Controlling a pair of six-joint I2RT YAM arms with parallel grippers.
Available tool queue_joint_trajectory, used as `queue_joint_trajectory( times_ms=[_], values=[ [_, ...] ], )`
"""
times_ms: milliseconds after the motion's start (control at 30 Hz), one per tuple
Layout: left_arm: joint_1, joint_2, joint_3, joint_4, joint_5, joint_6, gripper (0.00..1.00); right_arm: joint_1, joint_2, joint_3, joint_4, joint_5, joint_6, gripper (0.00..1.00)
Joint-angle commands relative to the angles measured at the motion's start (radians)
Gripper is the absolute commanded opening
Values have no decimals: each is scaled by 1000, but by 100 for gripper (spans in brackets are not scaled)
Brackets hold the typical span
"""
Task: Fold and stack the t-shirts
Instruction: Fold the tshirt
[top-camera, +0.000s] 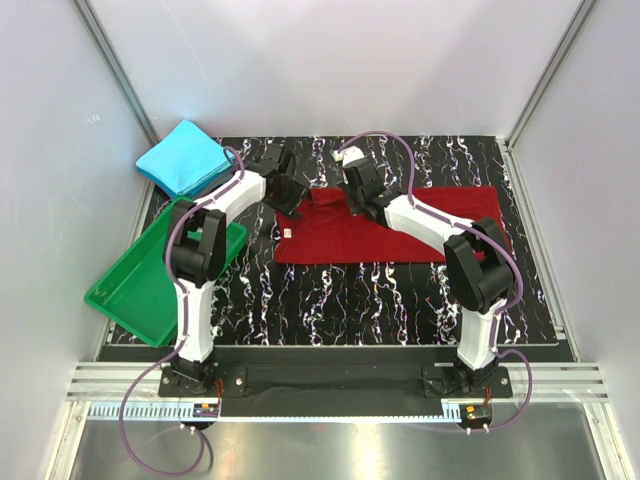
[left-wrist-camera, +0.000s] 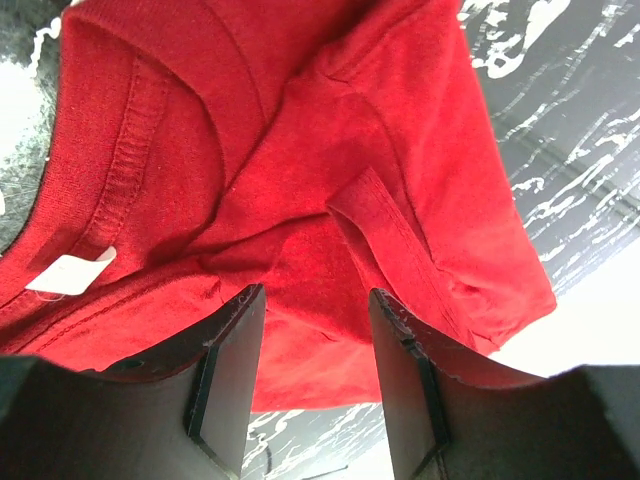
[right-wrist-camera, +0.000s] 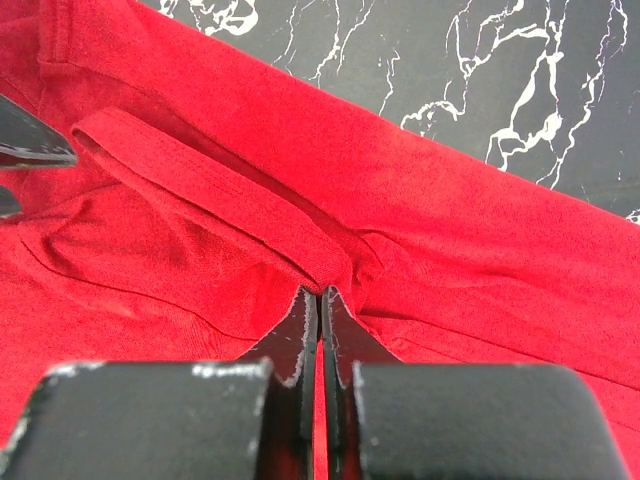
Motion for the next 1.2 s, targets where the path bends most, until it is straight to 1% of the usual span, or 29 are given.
queue_joint_trajectory(
  times_ms=[0,200,433,567,700,800,933,1167],
  values=[
    [-9,19,45,4,-21,-50,50,-5,-57,-1,47,-12,10,0],
    [-8,61,49,27,-44,-93,50,-5,-64,-7,47,-15,10,0],
    [-6,79,80,47,-84,-86,49,-5,-68,-19,53,-23,16,0],
    [-2,82,77,80,-40,-80,48,-5,-61,-19,54,-26,18,0],
    [0,9,5,80,-66,-106,47,-5,-57,-19,56,-26,18,0],
    [-2,-42,-30,81,-113,-129,47,-5,-54,-16,56,-27,18,0],
    [-3,-53,-35,87,-130,-155,47,-3,-51,-16,57,-27,19,0],
    [-6,24,-6,118,-63,-178,48,-5,-58,-21,59,-24,16,0]
  ],
)
